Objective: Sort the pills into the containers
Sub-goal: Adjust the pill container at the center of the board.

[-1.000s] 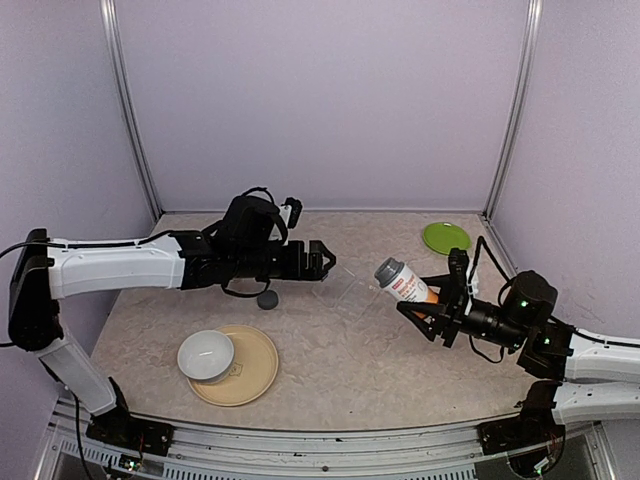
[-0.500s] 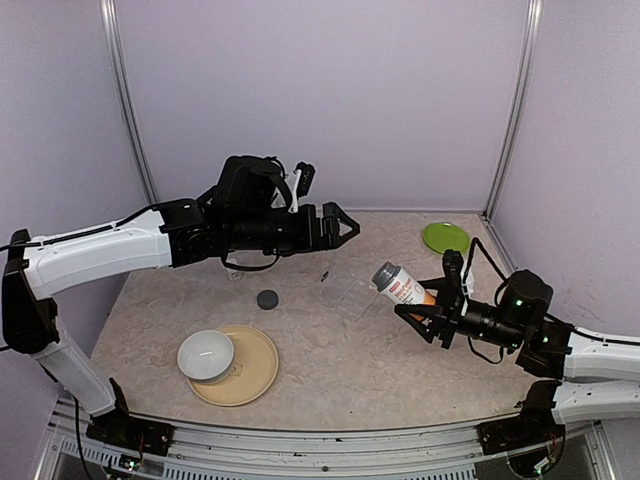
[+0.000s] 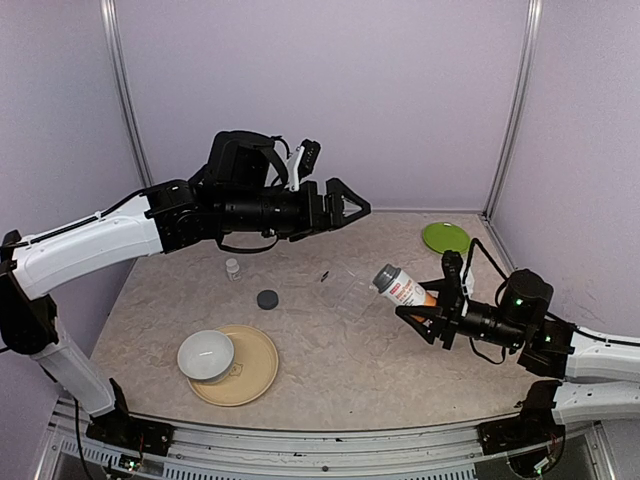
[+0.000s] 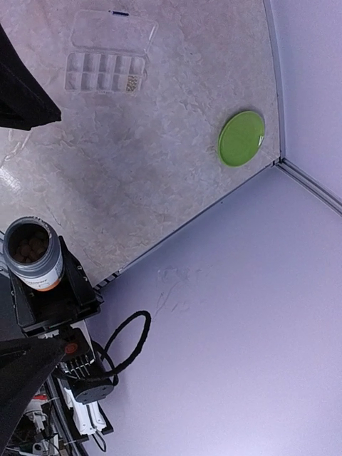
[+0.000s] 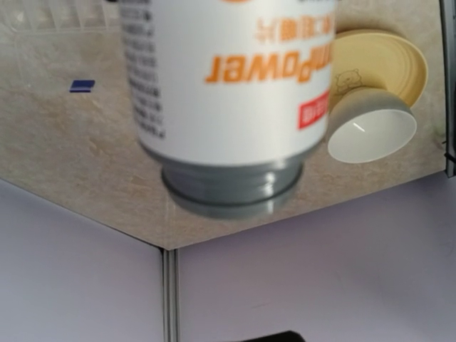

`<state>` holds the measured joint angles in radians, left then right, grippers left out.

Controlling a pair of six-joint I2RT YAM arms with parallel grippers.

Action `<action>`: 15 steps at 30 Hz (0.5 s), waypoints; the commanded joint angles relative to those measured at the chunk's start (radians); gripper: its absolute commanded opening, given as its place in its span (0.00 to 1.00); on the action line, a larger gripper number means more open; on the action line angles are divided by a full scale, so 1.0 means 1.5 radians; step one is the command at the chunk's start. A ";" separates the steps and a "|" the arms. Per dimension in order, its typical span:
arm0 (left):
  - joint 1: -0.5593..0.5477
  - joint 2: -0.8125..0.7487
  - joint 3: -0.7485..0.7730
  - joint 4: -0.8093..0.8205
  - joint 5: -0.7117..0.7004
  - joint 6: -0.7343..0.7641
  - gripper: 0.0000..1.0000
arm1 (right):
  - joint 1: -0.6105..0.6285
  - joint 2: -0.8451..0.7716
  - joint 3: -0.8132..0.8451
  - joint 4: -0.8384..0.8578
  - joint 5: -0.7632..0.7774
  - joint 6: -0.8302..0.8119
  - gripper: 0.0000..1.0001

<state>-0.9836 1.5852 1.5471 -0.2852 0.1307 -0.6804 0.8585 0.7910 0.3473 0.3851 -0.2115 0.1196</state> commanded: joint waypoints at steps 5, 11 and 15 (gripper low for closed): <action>0.002 -0.017 -0.021 -0.017 -0.006 0.015 0.99 | -0.003 -0.027 0.016 0.017 0.003 -0.005 0.13; 0.064 -0.031 -0.109 0.049 0.042 0.082 0.99 | -0.003 -0.025 0.015 0.018 -0.004 -0.004 0.13; 0.120 -0.006 -0.134 0.099 0.115 0.103 0.99 | -0.003 -0.024 0.005 0.022 -0.013 0.003 0.13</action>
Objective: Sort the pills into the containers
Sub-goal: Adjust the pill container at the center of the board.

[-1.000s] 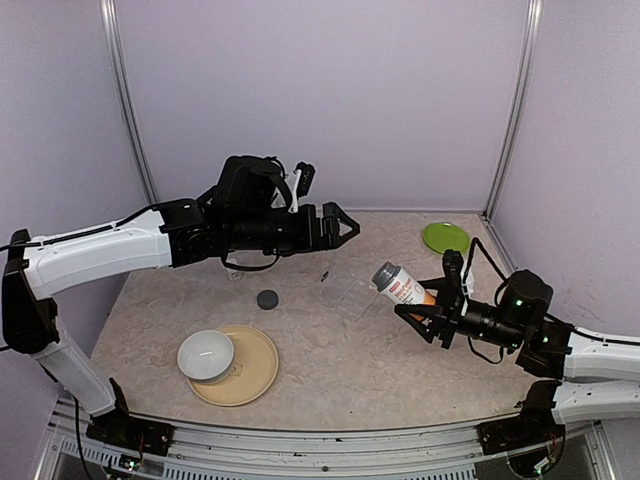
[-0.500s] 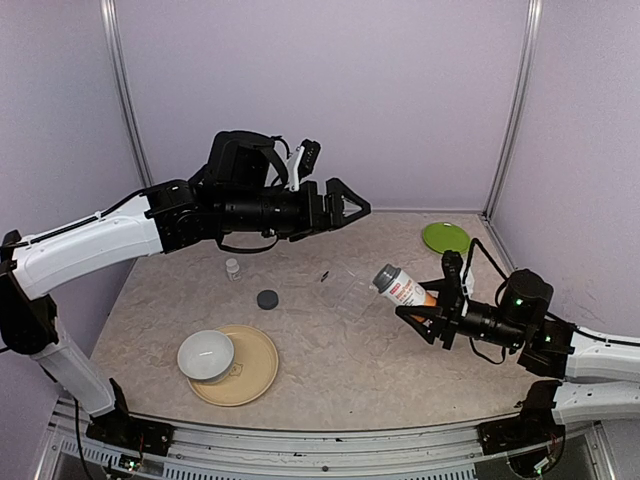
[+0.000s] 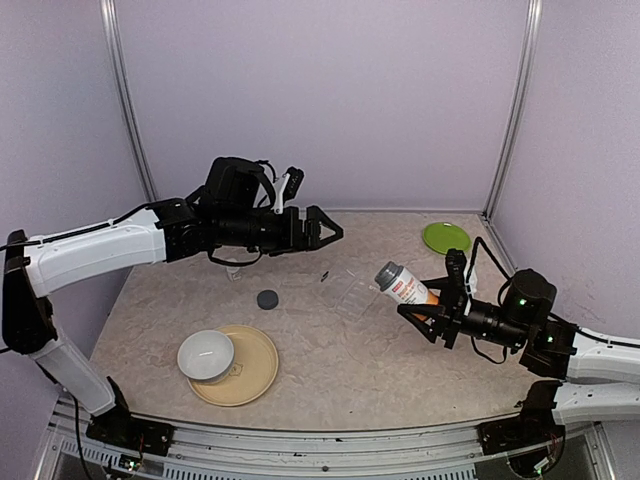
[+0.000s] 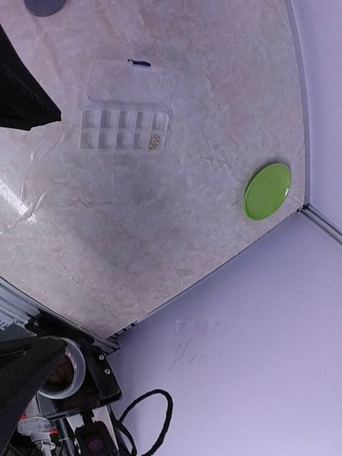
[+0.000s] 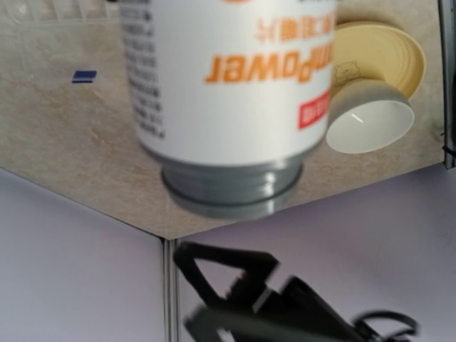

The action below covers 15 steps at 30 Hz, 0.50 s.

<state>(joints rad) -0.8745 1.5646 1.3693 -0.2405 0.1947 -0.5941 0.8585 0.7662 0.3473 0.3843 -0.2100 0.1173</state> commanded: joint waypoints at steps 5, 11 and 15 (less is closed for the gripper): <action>0.092 0.086 0.012 0.056 0.080 0.108 0.99 | -0.003 0.011 -0.005 0.026 -0.031 0.014 0.13; 0.150 0.195 0.020 0.097 0.169 0.117 0.99 | -0.003 0.023 -0.013 0.037 -0.041 0.019 0.13; 0.170 0.251 0.012 0.130 0.162 0.112 0.99 | -0.003 0.023 -0.020 0.047 -0.037 0.019 0.13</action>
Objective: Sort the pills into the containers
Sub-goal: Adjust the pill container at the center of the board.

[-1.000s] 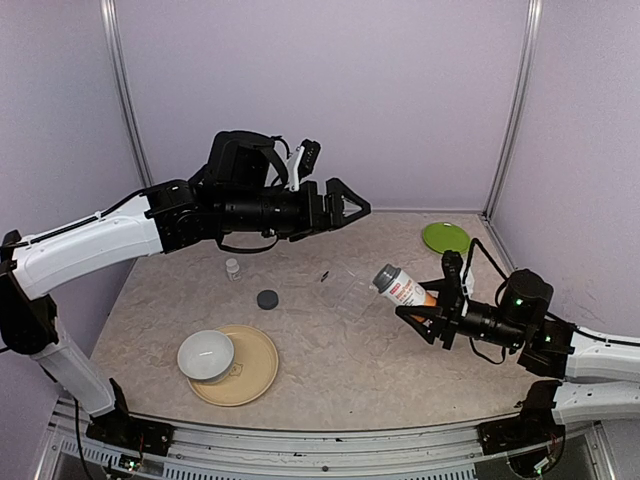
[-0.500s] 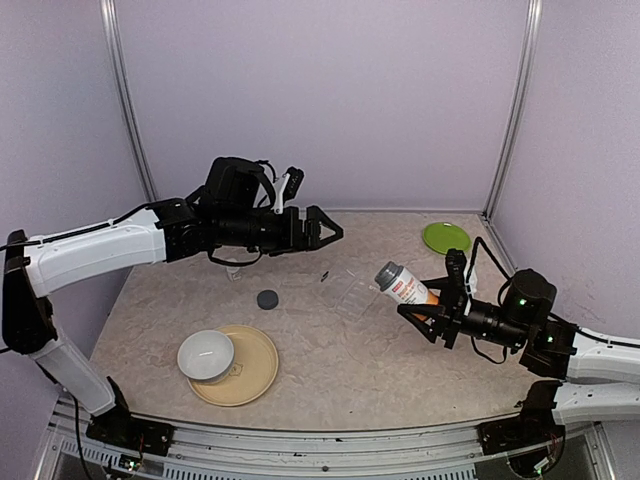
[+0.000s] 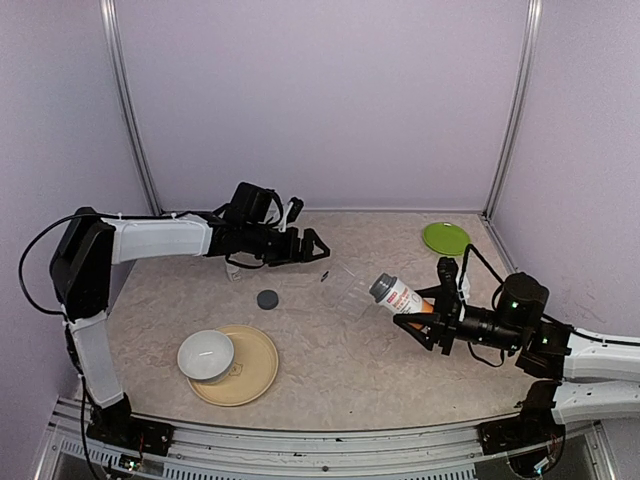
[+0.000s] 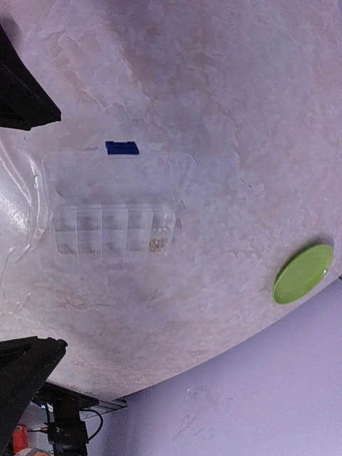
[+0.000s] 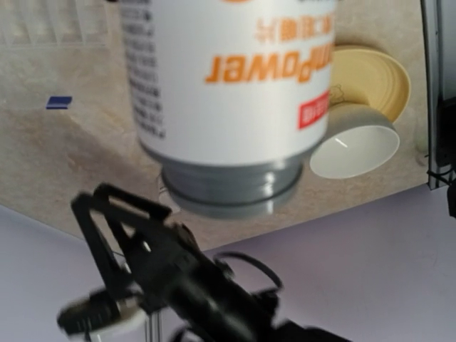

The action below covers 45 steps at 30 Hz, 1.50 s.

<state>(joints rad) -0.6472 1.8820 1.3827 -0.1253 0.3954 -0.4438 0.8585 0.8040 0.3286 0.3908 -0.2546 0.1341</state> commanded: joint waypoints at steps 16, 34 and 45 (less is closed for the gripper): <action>0.003 0.191 0.038 0.123 0.090 -0.037 0.82 | -0.003 -0.050 -0.019 0.010 0.008 0.012 0.13; -0.051 0.147 -0.033 0.150 0.075 -0.101 0.47 | -0.003 -0.048 -0.015 -0.002 0.020 0.005 0.13; -0.089 0.126 -0.048 0.176 0.035 -0.144 0.35 | -0.003 -0.038 0.004 -0.063 0.094 0.006 0.13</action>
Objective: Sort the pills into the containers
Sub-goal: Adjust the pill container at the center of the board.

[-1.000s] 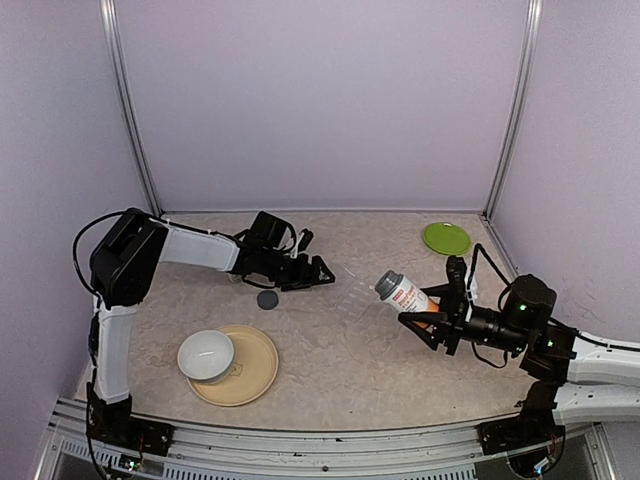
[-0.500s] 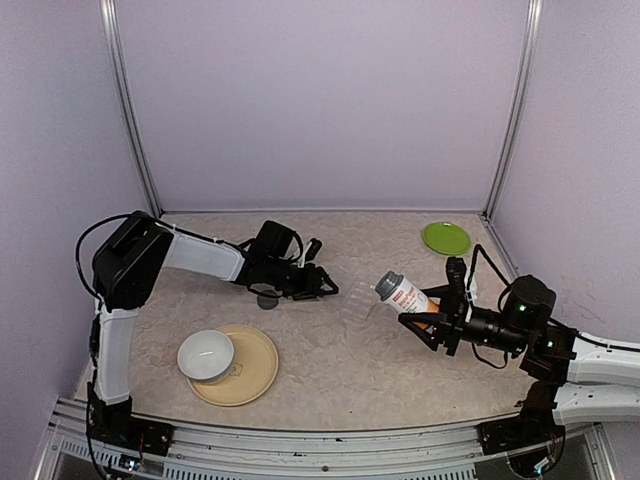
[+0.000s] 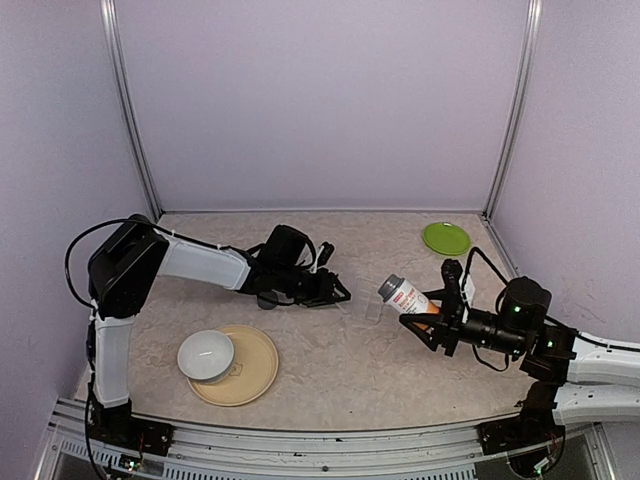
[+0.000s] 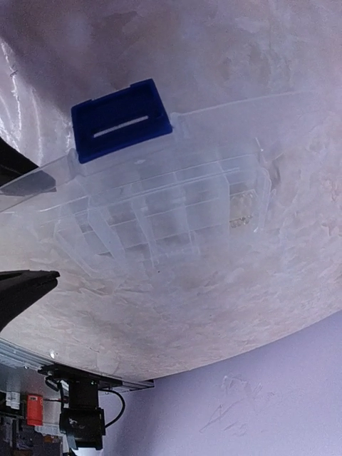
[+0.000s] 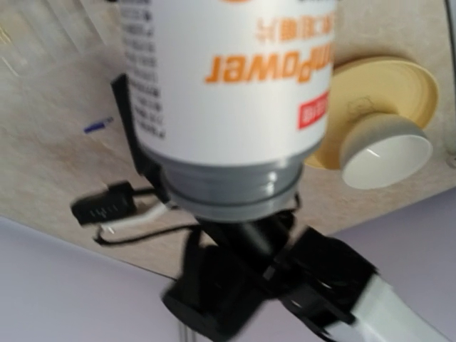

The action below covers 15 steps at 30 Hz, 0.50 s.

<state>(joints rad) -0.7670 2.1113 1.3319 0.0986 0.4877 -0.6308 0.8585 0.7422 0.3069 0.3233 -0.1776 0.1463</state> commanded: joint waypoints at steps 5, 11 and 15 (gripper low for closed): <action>-0.010 -0.035 -0.035 0.031 -0.055 -0.038 0.29 | -0.003 0.013 0.018 -0.024 0.058 0.003 0.13; -0.012 -0.052 -0.059 0.037 -0.077 -0.055 0.25 | -0.003 0.024 0.016 -0.026 0.068 0.007 0.13; -0.015 -0.071 -0.090 0.058 -0.087 -0.076 0.22 | -0.003 0.024 0.012 -0.022 0.071 0.012 0.13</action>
<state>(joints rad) -0.7815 2.0716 1.2339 0.1322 0.3870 -0.7124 0.8585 0.7807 0.3077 0.2718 -0.0883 0.1513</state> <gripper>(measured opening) 0.232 0.540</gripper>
